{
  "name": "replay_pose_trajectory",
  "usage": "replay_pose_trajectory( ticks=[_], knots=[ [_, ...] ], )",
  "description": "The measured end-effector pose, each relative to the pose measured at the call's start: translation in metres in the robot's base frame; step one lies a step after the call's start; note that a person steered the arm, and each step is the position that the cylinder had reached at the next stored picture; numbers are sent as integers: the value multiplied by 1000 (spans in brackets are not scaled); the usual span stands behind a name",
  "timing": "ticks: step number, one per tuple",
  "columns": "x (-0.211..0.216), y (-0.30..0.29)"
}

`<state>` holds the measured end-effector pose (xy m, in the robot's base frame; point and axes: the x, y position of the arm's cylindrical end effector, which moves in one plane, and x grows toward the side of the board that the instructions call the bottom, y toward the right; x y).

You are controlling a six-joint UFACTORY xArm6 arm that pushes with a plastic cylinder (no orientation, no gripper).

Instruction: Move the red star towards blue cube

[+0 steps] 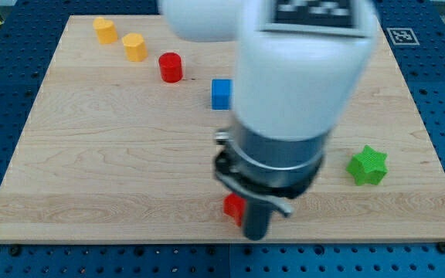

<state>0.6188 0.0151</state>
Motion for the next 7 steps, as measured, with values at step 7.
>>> replay_pose_trajectory(
  ticks=[7],
  knots=[
    [-26, -16]
  ],
)
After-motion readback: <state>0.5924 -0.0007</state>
